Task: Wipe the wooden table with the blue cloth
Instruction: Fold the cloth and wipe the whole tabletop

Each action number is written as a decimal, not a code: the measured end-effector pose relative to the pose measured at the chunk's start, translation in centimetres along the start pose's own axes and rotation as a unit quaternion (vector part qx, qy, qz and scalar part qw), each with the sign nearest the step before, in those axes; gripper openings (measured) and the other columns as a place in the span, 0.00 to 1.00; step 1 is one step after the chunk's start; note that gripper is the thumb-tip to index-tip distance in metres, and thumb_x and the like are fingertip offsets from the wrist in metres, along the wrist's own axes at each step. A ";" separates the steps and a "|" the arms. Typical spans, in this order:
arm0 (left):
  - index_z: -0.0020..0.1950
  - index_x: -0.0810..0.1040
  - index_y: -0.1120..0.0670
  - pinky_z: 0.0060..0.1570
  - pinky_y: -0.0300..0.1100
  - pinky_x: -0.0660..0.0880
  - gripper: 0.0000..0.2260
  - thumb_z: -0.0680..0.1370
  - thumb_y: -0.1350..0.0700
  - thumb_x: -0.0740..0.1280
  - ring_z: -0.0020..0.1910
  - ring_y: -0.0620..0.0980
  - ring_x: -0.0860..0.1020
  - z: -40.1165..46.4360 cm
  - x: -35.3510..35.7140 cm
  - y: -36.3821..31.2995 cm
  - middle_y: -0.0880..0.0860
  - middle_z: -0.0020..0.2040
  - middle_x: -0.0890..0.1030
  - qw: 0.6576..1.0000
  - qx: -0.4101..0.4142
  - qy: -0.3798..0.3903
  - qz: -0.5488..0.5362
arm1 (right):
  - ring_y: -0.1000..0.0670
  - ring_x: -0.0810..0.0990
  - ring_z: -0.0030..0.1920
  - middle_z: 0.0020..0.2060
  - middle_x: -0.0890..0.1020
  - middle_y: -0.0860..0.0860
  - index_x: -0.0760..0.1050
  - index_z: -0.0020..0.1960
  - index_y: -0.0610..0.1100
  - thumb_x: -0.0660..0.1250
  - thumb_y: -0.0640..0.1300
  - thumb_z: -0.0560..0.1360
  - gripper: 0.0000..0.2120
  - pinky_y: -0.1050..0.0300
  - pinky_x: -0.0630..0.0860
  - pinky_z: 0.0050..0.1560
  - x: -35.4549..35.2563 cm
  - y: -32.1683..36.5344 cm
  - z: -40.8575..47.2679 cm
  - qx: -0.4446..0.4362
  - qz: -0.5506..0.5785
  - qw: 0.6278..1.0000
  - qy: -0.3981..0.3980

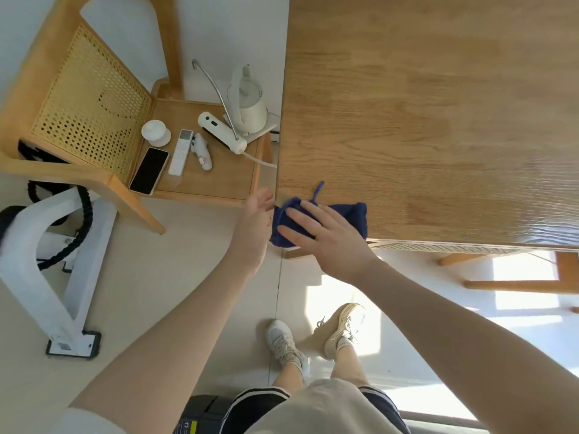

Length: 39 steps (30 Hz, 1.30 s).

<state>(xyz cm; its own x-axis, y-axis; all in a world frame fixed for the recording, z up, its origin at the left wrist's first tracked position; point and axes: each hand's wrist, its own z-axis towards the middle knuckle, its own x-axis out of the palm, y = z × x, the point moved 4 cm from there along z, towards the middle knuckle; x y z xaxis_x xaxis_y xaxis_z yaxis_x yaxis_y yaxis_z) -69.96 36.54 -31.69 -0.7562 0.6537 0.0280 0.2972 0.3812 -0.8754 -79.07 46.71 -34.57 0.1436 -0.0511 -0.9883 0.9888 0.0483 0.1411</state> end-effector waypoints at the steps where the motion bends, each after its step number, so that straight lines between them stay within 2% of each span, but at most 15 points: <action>1: 0.64 0.68 0.53 0.41 0.25 0.73 0.14 0.80 0.64 0.56 0.48 0.33 0.77 -0.1 0.2 0.0 0.40 0.54 0.76 0.999 0.033 0.014 0.039 | 0.37 0.72 0.65 0.64 0.75 0.43 0.73 0.64 0.46 0.69 0.33 0.64 0.29 0.42 0.66 0.64 0.0 -0.5 -1.1 -0.009 -0.008 1.000 -0.007; 3: 0.67 0.66 0.52 0.49 0.25 0.73 0.18 0.78 0.65 0.59 0.50 0.27 0.74 -0.2 0.3 0.1 0.36 0.54 0.75 0.981 0.097 0.043 0.160 | 0.37 0.71 0.65 0.64 0.75 0.43 0.73 0.64 0.46 0.68 0.32 0.65 0.28 0.43 0.65 0.64 -0.6 -1.8 -2.3 0.005 -0.009 1.000 -0.017; 5: 0.71 0.60 0.52 0.55 0.26 0.70 0.24 0.77 0.62 0.64 0.57 0.28 0.70 -0.2 0.7 0.4 0.39 0.60 0.73 0.955 0.128 0.060 0.260 | 0.37 0.69 0.66 0.65 0.73 0.42 0.73 0.65 0.44 0.67 0.30 0.66 0.28 0.42 0.65 0.64 -1.4 -4.1 -1.9 0.091 0.019 0.995 -0.028; 7: 0.76 0.50 0.51 0.68 0.39 0.65 0.38 0.74 0.50 0.70 0.71 0.40 0.61 0.0 1.0 0.9 0.49 0.75 0.60 0.918 0.127 0.052 0.371 | 0.36 0.64 0.69 0.68 0.69 0.41 0.70 0.67 0.44 0.61 0.33 0.71 0.25 0.39 0.62 0.66 -2.2 -6.5 -0.5 0.209 0.050 0.976 -0.043; 8: 0.77 0.45 0.52 0.69 0.43 0.60 0.44 0.71 0.45 0.71 0.74 0.45 0.56 -0.1 1.2 1.0 0.49 0.77 0.51 0.897 0.113 0.042 0.425 | 0.36 0.62 0.70 0.69 0.67 0.41 0.68 0.68 0.45 0.58 0.34 0.73 0.24 0.39 0.61 0.68 -2.5 -7.5 0.3 0.253 0.056 0.965 -0.051; 10: 0.77 0.44 0.54 0.69 0.46 0.59 0.50 0.68 0.41 0.73 0.74 0.49 0.55 0.0 1.5 0.9 0.50 0.77 0.51 0.876 0.104 0.018 0.471 | 0.38 0.59 0.71 0.71 0.65 0.42 0.66 0.70 0.47 0.57 0.35 0.76 0.24 0.41 0.57 0.70 -2.5 -8.5 1.6 0.299 0.051 0.951 -0.054; 13: 0.76 0.48 0.56 0.69 0.47 0.60 0.52 0.64 0.39 0.75 0.72 0.52 0.59 0.5 1.9 0.1 0.53 0.74 0.58 0.846 0.125 -0.009 0.518 | 0.37 0.60 0.71 0.71 0.65 0.41 0.66 0.70 0.46 0.58 0.35 0.76 0.23 0.42 0.56 0.70 -2.1 -7.6 1.3 0.300 0.040 0.951 -0.059; 18: 0.74 0.56 0.59 0.65 0.43 0.64 0.47 0.64 0.41 0.75 0.67 0.53 0.64 1.2 2.0 0.0 0.56 0.70 0.63 0.803 0.178 -0.035 0.568 | 0.36 0.69 0.66 0.65 0.73 0.41 0.73 0.64 0.45 0.60 0.33 0.68 0.25 0.39 0.64 0.64 -0.7 -2.4 -2.5 0.165 0.046 0.984 -0.050; 21: 0.74 0.56 0.59 0.63 0.42 0.65 0.46 0.65 0.42 0.74 0.66 0.52 0.65 1.8 2.2 0.2 0.56 0.69 0.64 0.795 0.189 -0.036 0.575 | 0.36 0.66 0.68 0.67 0.71 0.41 0.71 0.66 0.45 0.67 0.30 0.67 0.29 0.39 0.61 0.66 -0.6 -3.5 -2.1 0.148 0.059 0.987 -0.032; 25: 0.76 0.50 0.57 0.63 0.42 0.65 0.49 0.66 0.40 0.73 0.65 0.52 0.65 2.1 2.3 0.1 0.55 0.68 0.62 0.772 0.164 -0.030 0.613 | 0.39 0.56 0.73 0.73 0.62 0.43 0.64 0.71 0.48 0.58 0.34 0.76 0.25 0.43 0.52 0.71 -2.1 -8.7 1.4 0.275 0.064 0.958 -0.044; 29: 0.76 0.48 0.55 0.62 0.43 0.66 0.51 0.65 0.38 0.73 0.64 0.52 0.65 1.9 2.3 -0.1 0.55 0.67 0.63 0.761 0.166 -0.024 0.627 | 0.41 0.50 0.74 0.75 0.55 0.45 0.58 0.73 0.51 0.55 0.35 0.78 0.26 0.46 0.47 0.73 -2.8 -8.9 2.5 0.352 0.046 0.934 -0.045; 32: 0.77 0.47 0.55 0.61 0.44 0.68 0.52 0.64 0.38 0.74 0.63 0.52 0.66 1.8 2.1 -0.3 0.55 0.66 0.64 0.776 0.156 -0.027 0.610 | 0.41 0.50 0.74 0.75 0.55 0.45 0.59 0.73 0.50 0.58 0.35 0.77 0.27 0.46 0.45 0.73 -2.3 -5.2 1.9 0.289 0.060 0.955 -0.019; 34: 0.77 0.48 0.55 0.60 0.44 0.68 0.51 0.65 0.39 0.74 0.63 0.53 0.67 1.5 1.9 -0.5 0.55 0.66 0.66 0.792 0.162 -0.031 0.588 | 0.36 0.58 0.72 0.71 0.64 0.40 0.67 0.69 0.46 0.66 0.32 0.70 0.29 0.39 0.55 0.71 -1.5 -1.4 1.1 0.215 0.071 0.974 -0.008; 36: 0.77 0.48 0.55 0.61 0.45 0.68 0.49 0.67 0.43 0.74 0.64 0.54 0.67 1.2 1.5 -0.5 0.55 0.67 0.66 0.809 0.171 -0.017 0.562 | 0.31 0.71 0.62 0.62 0.75 0.37 0.76 0.60 0.42 0.73 0.28 0.59 0.30 0.33 0.68 0.60 -0.5 1.0 0.3 0.173 0.095 0.980 0.010; 39: 0.77 0.46 0.55 0.65 0.47 0.65 0.49 0.67 0.45 0.74 0.68 0.55 0.64 0.8 0.8 -0.9 0.54 0.71 0.65 0.817 0.158 0.035 0.554 | 0.31 0.74 0.58 0.58 0.78 0.36 0.78 0.56 0.40 0.74 0.27 0.56 0.29 0.33 0.72 0.55 -0.8 1.0 1.1 0.104 0.105 0.987 0.055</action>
<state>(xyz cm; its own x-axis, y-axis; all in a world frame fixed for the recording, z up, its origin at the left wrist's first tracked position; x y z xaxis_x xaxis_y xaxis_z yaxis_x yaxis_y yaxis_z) -71.28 36.18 -31.28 -0.0878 0.5231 -0.8478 0.6023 -0.6499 -0.4634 -78.14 45.72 -33.57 0.3527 0.0470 -0.9346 0.9260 -0.1611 0.3413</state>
